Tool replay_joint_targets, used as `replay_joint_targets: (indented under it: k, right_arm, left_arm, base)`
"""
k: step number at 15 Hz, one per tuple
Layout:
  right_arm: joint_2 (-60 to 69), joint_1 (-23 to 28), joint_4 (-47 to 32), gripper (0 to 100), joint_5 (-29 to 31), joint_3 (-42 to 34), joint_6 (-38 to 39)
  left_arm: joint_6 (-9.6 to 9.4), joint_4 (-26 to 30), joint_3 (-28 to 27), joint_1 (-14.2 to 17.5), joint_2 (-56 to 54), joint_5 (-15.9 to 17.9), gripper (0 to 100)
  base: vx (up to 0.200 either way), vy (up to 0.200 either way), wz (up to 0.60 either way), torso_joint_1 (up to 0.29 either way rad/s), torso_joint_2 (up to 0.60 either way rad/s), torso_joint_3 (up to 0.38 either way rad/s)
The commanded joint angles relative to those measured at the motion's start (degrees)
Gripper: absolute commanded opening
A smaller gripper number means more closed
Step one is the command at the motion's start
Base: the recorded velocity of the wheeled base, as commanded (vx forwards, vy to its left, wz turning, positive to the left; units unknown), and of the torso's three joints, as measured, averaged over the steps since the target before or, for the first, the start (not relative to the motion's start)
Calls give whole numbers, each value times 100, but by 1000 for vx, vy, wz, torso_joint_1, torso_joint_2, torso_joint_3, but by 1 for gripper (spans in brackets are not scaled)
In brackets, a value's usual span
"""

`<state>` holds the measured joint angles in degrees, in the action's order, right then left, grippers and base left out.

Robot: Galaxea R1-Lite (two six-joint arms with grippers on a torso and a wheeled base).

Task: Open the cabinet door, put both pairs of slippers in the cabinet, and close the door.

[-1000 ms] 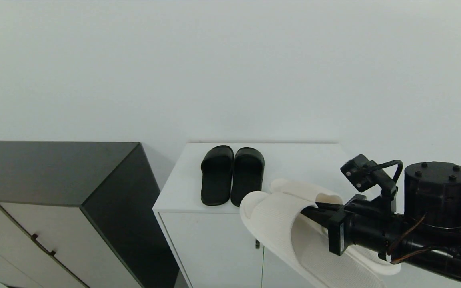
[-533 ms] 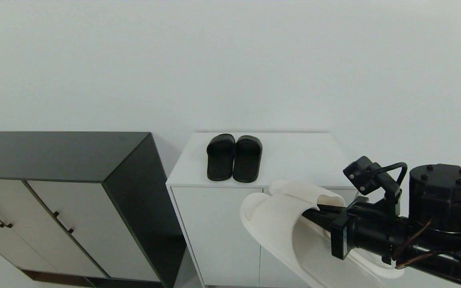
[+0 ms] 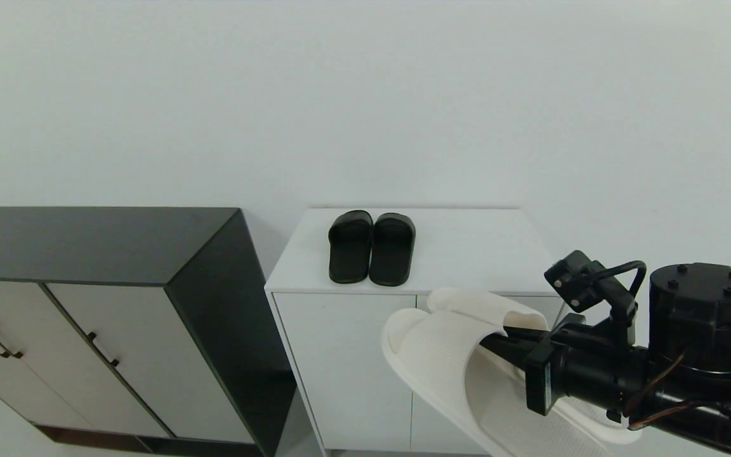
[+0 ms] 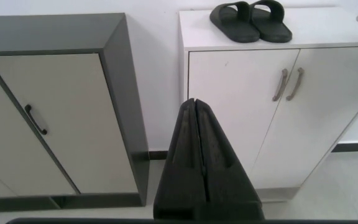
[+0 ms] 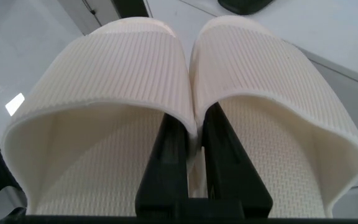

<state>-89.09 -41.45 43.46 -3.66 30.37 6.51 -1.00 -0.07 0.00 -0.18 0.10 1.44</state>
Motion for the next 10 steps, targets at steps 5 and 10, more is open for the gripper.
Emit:
replay_joint_targets:
  k: [5, 10]
  right_arm:
    - [41, -4, 5, 0, -21, -110, 8]
    - [41, -4, 5, 0, -30, -154, 17]
  left_arm:
    - [3, -1, 0, 1, -1, -12, 0]
    - [3, -1, 0, 1, -1, -3, 0]
  base:
    - [0, 0, 0, 0, 0, 0]
    - [0, 0, 0, -97, 214, 114]
